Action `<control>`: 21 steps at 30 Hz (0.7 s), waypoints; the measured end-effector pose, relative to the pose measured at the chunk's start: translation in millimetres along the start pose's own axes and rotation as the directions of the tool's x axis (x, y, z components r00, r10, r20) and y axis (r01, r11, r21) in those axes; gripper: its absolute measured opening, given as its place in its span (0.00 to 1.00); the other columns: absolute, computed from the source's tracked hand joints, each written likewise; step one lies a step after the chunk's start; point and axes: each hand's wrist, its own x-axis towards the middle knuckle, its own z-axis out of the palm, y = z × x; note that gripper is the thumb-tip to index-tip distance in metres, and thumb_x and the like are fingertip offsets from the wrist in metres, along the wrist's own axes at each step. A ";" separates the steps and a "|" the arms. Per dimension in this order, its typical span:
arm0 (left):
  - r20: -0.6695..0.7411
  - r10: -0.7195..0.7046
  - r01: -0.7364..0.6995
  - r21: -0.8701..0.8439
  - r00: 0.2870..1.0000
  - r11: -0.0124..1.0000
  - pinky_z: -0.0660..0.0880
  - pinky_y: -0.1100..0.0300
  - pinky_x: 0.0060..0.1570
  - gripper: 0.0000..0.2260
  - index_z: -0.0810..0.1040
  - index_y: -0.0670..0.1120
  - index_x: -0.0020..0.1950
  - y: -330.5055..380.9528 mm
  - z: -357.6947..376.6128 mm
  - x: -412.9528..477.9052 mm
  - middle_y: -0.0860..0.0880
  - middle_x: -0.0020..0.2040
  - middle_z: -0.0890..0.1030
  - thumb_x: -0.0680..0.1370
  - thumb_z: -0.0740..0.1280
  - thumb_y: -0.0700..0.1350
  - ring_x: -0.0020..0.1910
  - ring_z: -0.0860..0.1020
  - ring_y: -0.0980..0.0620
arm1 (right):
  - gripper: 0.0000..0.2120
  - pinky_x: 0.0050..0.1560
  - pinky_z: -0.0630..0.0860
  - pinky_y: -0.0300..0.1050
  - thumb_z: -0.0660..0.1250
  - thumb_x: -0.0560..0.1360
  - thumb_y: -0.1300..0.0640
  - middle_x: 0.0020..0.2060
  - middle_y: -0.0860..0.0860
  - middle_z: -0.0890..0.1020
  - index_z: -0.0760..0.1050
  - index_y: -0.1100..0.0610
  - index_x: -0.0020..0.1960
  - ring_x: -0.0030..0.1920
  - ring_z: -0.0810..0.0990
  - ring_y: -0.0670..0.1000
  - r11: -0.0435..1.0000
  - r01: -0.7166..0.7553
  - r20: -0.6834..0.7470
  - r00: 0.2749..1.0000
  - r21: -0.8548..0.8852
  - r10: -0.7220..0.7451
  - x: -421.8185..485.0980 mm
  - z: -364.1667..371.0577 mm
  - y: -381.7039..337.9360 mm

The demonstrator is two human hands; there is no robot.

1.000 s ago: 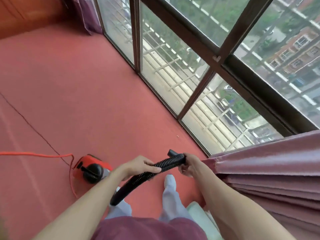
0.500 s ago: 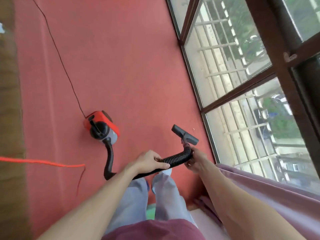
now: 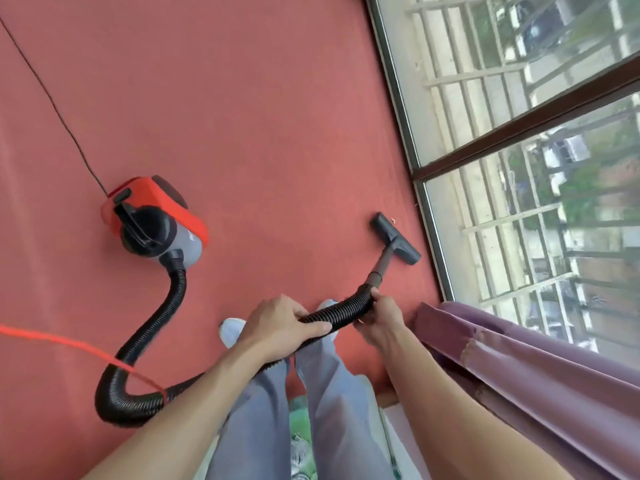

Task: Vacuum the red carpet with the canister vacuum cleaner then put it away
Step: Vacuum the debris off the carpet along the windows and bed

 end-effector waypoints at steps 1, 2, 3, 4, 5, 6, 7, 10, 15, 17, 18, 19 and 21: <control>-0.004 -0.007 0.007 -0.019 1.000 1.000 0.73 0.57 0.37 0.17 0.86 0.48 0.44 -6.5 1.4 8.6 0.46 0.38 0.85 0.72 0.73 0.61 0.38 0.82 0.49 | 0.19 0.41 0.79 0.50 0.65 0.77 0.58 0.45 0.61 0.79 0.72 0.67 0.64 0.44 0.79 0.59 1.000 0.009 0.006 1.000 0.014 -0.009 9.5 5.6 0.7; -0.012 -0.010 0.009 -0.039 1.000 0.999 0.75 0.57 0.39 0.15 0.86 0.50 0.45 -11.8 2.9 17.4 0.48 0.39 0.86 0.72 0.73 0.61 0.39 0.83 0.51 | 0.20 0.43 0.79 0.52 0.65 0.77 0.58 0.47 0.62 0.79 0.71 0.67 0.65 0.46 0.79 0.59 0.999 0.022 0.011 1.000 0.025 -0.023 18.7 11.5 -0.8; -0.028 -0.013 0.011 -0.059 1.000 0.998 0.76 0.57 0.41 0.14 0.85 0.51 0.45 -15.6 4.3 25.8 0.51 0.40 0.86 0.72 0.73 0.61 0.41 0.83 0.53 | 0.19 0.44 0.80 0.53 0.64 0.78 0.59 0.48 0.62 0.78 0.71 0.68 0.64 0.46 0.80 0.60 0.998 0.041 0.025 0.999 0.052 -0.043 25.7 19.2 -3.3; -0.040 -0.019 0.017 -0.065 0.999 0.998 0.75 0.59 0.41 0.13 0.85 0.52 0.46 -18.8 5.2 35.4 0.54 0.42 0.85 0.71 0.74 0.60 0.43 0.82 0.55 | 0.16 0.43 0.80 0.55 0.63 0.78 0.60 0.49 0.63 0.78 0.71 0.68 0.63 0.44 0.81 0.60 0.995 0.061 0.040 0.997 0.085 -0.064 34.2 27.9 -5.8; -0.047 -0.024 0.021 -0.058 0.999 0.998 0.74 0.60 0.42 0.12 0.84 0.53 0.46 -21.2 5.0 45.2 0.56 0.43 0.84 0.70 0.75 0.60 0.44 0.81 0.55 | 0.13 0.43 0.80 0.55 0.62 0.79 0.61 0.48 0.64 0.78 0.70 0.67 0.60 0.42 0.82 0.61 0.989 0.080 0.068 0.994 0.126 -0.089 38.7 38.5 -8.5; -0.044 -0.031 0.029 -0.046 0.999 0.999 0.73 0.59 0.42 0.13 0.83 0.54 0.46 -24.8 4.1 55.0 0.57 0.43 0.83 0.70 0.75 0.60 0.46 0.81 0.54 | 0.09 0.42 0.80 0.55 0.61 0.79 0.61 0.47 0.65 0.77 0.70 0.66 0.57 0.39 0.81 0.60 0.984 0.093 0.094 0.990 0.155 -0.108 40.8 50.2 -10.7; -0.043 -0.038 0.036 -0.046 0.998 0.998 0.73 0.59 0.43 0.13 0.82 0.54 0.45 -28.6 1.6 63.5 0.57 0.43 0.82 0.69 0.76 0.60 0.46 0.81 0.53 | 0.07 0.41 0.81 0.55 0.60 0.79 0.62 0.45 0.64 0.76 0.70 0.65 0.54 0.38 0.79 0.59 0.978 0.095 0.112 0.987 0.185 -0.117 42.7 61.9 -11.5; -0.088 -0.058 0.046 -0.129 0.994 0.991 0.73 0.62 0.40 0.12 0.83 0.54 0.45 -41.3 -12.4 79.0 0.56 0.44 0.83 0.69 0.77 0.59 0.45 0.81 0.54 | 0.08 0.50 0.79 0.58 0.60 0.80 0.61 0.46 0.63 0.77 0.71 0.65 0.56 0.43 0.80 0.60 0.965 0.100 0.167 0.975 0.243 -0.144 48.6 88.7 -10.4; -0.131 0.085 -0.115 -0.247 0.988 0.962 0.78 0.56 0.48 0.09 0.86 0.60 0.44 -49.6 -33.6 82.7 0.54 0.40 0.86 0.67 0.78 0.59 0.41 0.84 0.56 | 0.10 0.56 0.76 0.58 0.60 0.82 0.57 0.51 0.61 0.78 0.71 0.62 0.57 0.47 0.80 0.58 0.934 0.119 0.196 0.961 0.338 -0.193 38.5 99.3 -15.9; -0.067 0.156 -0.169 -0.280 0.985 0.945 0.78 0.55 0.50 0.11 0.85 0.64 0.46 -47.9 -44.8 81.1 0.56 0.41 0.87 0.64 0.78 0.60 0.43 0.85 0.57 | 0.09 0.51 0.76 0.55 0.59 0.82 0.56 0.47 0.61 0.79 0.72 0.62 0.52 0.44 0.80 0.57 0.917 0.120 0.210 0.955 0.379 -0.212 27.7 94.2 -21.0; -0.033 0.183 -0.185 -0.273 0.983 0.944 0.78 0.56 0.51 0.13 0.85 0.65 0.46 -46.4 -50.4 81.5 0.57 0.42 0.87 0.63 0.77 0.61 0.44 0.84 0.58 | 0.10 0.50 0.76 0.54 0.59 0.83 0.56 0.45 0.61 0.79 0.72 0.62 0.49 0.43 0.80 0.57 0.909 0.115 0.216 0.952 0.400 -0.216 23.5 90.6 -23.2; -0.006 0.203 -0.198 -0.258 0.979 0.946 0.78 0.57 0.52 0.13 0.84 0.66 0.47 -44.6 -55.3 82.4 0.58 0.42 0.87 0.63 0.77 0.62 0.44 0.84 0.60 | 0.10 0.50 0.76 0.54 0.59 0.83 0.56 0.45 0.60 0.79 0.72 0.62 0.48 0.42 0.80 0.56 0.903 0.109 0.220 0.951 0.416 -0.217 19.4 88.0 -25.4; 0.010 0.233 -0.224 -0.234 0.972 0.946 0.78 0.57 0.53 0.13 0.84 0.65 0.48 -41.2 -60.0 85.9 0.60 0.43 0.87 0.64 0.77 0.61 0.45 0.84 0.61 | 0.11 0.50 0.76 0.55 0.58 0.83 0.56 0.43 0.61 0.78 0.72 0.62 0.47 0.42 0.79 0.57 0.887 0.092 0.220 0.953 0.453 -0.211 14.4 86.0 -30.2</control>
